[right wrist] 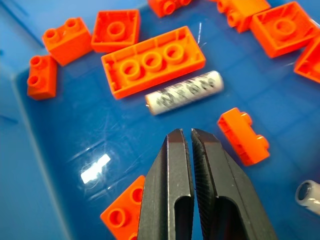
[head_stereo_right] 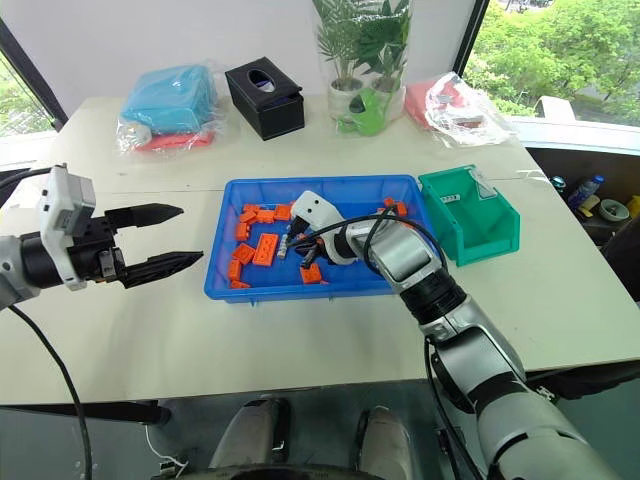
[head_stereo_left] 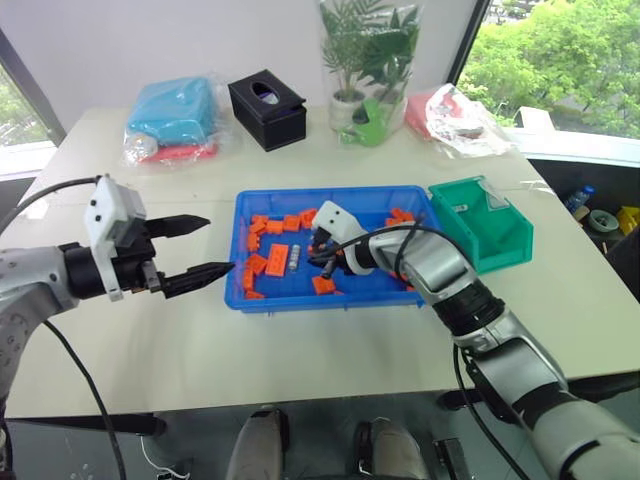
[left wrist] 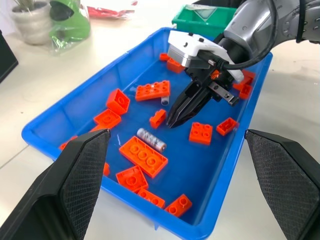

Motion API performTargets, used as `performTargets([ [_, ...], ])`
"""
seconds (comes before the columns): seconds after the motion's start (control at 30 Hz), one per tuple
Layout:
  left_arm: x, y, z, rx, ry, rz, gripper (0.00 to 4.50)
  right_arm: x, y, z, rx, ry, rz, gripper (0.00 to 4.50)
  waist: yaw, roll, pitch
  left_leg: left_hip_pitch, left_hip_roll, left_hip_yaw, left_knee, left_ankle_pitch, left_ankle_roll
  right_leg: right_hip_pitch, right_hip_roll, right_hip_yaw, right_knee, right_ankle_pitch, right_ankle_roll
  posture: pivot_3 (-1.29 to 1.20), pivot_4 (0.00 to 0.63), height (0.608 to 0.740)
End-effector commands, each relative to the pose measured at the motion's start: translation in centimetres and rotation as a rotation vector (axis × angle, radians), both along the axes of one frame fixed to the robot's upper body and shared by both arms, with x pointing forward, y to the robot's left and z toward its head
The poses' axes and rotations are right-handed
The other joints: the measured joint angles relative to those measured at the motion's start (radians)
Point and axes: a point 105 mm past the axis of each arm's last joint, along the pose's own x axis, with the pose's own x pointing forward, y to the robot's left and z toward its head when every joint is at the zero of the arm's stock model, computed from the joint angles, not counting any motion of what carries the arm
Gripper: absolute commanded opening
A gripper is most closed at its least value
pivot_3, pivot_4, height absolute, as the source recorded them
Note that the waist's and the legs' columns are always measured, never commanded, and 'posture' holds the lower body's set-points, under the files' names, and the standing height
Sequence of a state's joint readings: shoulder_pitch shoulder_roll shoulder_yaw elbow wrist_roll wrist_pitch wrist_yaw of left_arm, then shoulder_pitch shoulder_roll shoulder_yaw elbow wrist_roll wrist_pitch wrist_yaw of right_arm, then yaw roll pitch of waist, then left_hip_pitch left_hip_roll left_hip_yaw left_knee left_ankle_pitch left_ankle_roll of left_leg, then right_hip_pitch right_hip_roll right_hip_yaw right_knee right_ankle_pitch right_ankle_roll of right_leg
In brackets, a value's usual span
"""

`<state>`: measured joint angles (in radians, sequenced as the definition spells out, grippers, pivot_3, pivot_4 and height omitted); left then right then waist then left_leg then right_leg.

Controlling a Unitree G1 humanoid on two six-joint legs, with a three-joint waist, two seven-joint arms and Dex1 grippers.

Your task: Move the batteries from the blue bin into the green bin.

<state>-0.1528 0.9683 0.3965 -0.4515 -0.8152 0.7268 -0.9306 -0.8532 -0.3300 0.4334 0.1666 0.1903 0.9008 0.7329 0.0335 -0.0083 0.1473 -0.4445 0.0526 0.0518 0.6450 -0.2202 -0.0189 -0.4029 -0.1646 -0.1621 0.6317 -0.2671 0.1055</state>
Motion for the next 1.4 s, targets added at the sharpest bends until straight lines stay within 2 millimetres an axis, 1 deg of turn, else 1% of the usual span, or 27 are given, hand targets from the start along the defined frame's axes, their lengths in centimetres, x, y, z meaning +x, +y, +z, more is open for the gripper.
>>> performTargets([
  [0.03,0.1,0.0,0.7,0.006,-0.042,-0.004,4.50,0.9,0.7,2.8,0.049,-0.082,0.014,0.25,-0.001,0.000,0.000,0.000,0.000,0.000,0.000,0.000,0.000,0.000,0.000,0.000,0.000,0.000,0.000,0.00,0.150,0.657],
  [0.17,0.3,0.1,0.7,0.010,-0.046,-0.001,4.50,1.4,1.3,3.3,0.040,-0.122,0.051,0.25,-0.003,0.000,0.000,0.000,0.000,0.000,0.000,0.000,0.000,0.000,0.000,0.000,0.000,0.000,0.000,0.00,0.150,0.657],
  [0.27,0.5,0.2,0.6,0.016,-0.050,0.001,4.50,1.6,2.2,4.3,0.074,-0.189,0.138,0.25,-0.005,0.000,0.000,0.000,0.000,0.000,0.000,0.000,0.000,0.000,0.000,0.000,0.000,0.000,0.001,0.00,0.150,0.657],
  [0.33,0.5,0.2,0.6,0.017,-0.053,0.000,4.50,1.8,2.3,4.1,0.056,-0.205,0.202,0.77,-0.008,0.000,0.000,0.000,0.000,0.000,0.000,0.000,0.000,0.000,0.000,0.000,0.000,0.000,0.001,0.00,0.150,0.657],
  [0.43,0.5,0.0,0.8,0.016,-0.058,-0.003,4.50,2.1,2.4,3.9,0.053,-0.236,0.271,2.00,-0.014,0.000,0.000,0.000,0.000,0.000,0.000,0.000,0.000,0.000,0.000,0.000,0.001,0.000,0.001,0.00,0.150,0.657],
  [0.6,0.1,0.1,0.9,0.029,-0.053,-0.011,4.50,1.2,2.8,3.0,0.087,-0.228,0.438,2.00,-0.029,0.000,0.000,0.000,0.000,0.000,0.000,0.002,0.002,-0.001,0.000,0.000,0.002,0.001,0.001,0.00,0.150,0.657],
  [0.77,-0.5,0.5,1.0,0.047,-0.039,-0.007,4.50,1.5,3.6,2.0,0.091,-0.227,0.464,2.00,-0.043,0.000,0.000,0.000,0.000,0.000,0.000,0.002,0.001,-0.001,0.000,0.000,0.003,0.001,0.001,0.00,0.150,0.657],
  [0.87,-0.9,0.7,0.7,0.068,-0.023,-0.001,4.50,1.8,4.3,1.7,0.105,-0.216,0.452,2.00,-0.046,0.000,0.000,0.000,0.000,0.000,0.000,0.002,0.001,-0.001,0.000,0.000,0.004,0.001,0.001,0.00,0.150,0.657],
  [0.97,-1.3,0.9,0.5,0.081,-0.019,0.008,4.50,2.2,4.8,1.3,0.110,-0.195,0.430,2.88,-0.048,0.000,0.000,0.001,0.001,0.000,-0.001,0.002,0.000,-0.002,0.000,0.000,0.004,0.001,0.001,0.00,0.150,0.657],
  [1.07,-1.6,0.8,0.6,0.077,-0.021,0.014,4.50,2.4,4.9,0.9,0.076,-0.226,0.435,4.37,-0.044,0.000,0.000,0.000,0.001,0.000,0.000,0.001,-0.001,-0.002,0.000,0.000,0.004,0.001,0.001,0.00,0.150,0.657],
  [1.1,-1.7,0.8,0.5,0.076,-0.021,0.016,4.50,2.5,5.0,0.8,0.074,-0.226,0.434,4.45,-0.044,0.000,0.000,0.000,0.001,0.000,0.000,0.001,-0.002,-0.002,0.000,0.000,0.004,0.001,0.001,0.00,0.150,0.657],
  [1.27,-2.0,0.8,0.4,0.077,-0.020,0.026,4.50,2.2,5.0,-0.1,0.088,-0.152,0.435,4.45,-0.047,0.000,0.000,0.000,0.001,0.000,0.000,0.001,-0.002,-0.002,0.000,0.000,0.005,0.001,0.001,0.00,0.150,0.657],
  [1.4,-2.1,0.8,0.5,0.078,-0.024,0.030,4.50,2.1,5.0,-0.9,0.075,-0.143,0.429,4.45,-0.047,0.000,0.000,0.000,0.001,0.000,0.000,0.001,-0.002,-0.003,0.000,0.000,0.006,0.001,0.001,0.00,0.150,0.657],
])
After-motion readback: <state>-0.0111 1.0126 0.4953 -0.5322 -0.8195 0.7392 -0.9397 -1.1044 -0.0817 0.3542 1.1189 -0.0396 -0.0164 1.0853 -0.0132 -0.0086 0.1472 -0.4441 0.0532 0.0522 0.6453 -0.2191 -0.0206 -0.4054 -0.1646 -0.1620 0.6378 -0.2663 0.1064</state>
